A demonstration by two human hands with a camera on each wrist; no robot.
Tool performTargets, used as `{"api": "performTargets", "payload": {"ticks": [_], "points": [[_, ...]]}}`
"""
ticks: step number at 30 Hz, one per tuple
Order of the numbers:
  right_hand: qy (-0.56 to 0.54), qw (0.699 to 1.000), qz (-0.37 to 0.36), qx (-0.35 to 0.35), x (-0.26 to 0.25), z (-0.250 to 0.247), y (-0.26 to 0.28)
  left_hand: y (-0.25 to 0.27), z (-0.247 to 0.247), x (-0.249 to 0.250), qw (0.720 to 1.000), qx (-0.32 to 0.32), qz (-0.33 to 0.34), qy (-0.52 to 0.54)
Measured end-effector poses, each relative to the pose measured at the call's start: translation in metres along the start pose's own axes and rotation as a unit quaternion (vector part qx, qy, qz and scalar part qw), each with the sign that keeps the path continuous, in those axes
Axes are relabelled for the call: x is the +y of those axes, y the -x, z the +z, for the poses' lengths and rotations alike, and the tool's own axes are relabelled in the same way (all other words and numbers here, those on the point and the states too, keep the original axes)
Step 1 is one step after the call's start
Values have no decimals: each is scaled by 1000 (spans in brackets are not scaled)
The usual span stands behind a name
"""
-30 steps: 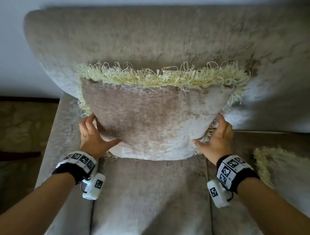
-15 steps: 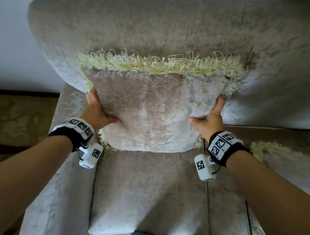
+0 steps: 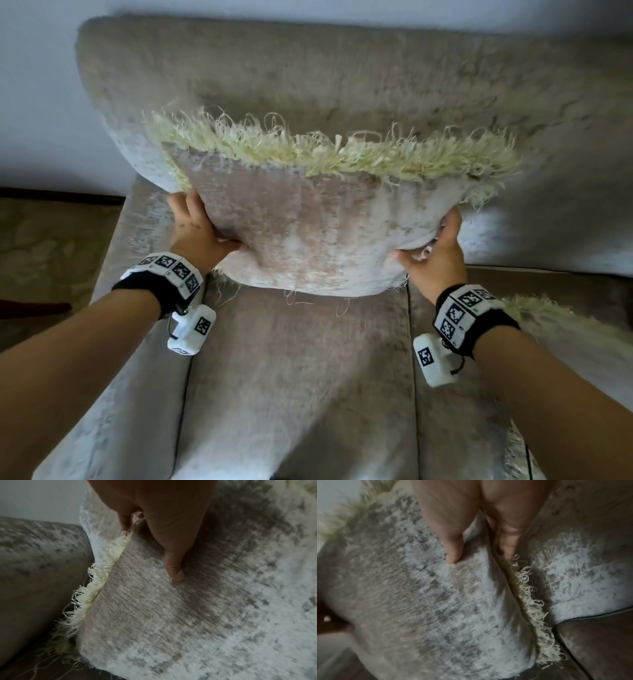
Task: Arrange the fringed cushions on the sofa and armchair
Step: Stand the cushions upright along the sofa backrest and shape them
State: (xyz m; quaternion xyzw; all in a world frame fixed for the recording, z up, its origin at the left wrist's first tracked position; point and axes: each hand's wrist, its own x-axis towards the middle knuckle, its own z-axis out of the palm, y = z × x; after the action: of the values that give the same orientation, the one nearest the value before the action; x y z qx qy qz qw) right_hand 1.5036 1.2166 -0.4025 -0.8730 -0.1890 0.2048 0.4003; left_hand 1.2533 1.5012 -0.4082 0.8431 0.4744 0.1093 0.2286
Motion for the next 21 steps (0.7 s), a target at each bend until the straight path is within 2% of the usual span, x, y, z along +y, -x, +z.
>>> {"api": "performTargets", "payload": {"ticks": [2,5,13,17,21], "points": [[57,998,-21,-22,5,4,0,-1,6,-5,999,-25,-3,-32],[137,989,26,-44,4,6,0,1,8,-6,995,-35,-7,-90],[207,970,66,-108,-27,-40,29,29,-28,21,971,-111,-56,-205],[205,966,95,-122,-47,-69,48,45,-55,52,965,-128,-95,-207],[198,967,111,-114,-59,-81,59,52,-76,69,977,-113,-107,-147]]}}
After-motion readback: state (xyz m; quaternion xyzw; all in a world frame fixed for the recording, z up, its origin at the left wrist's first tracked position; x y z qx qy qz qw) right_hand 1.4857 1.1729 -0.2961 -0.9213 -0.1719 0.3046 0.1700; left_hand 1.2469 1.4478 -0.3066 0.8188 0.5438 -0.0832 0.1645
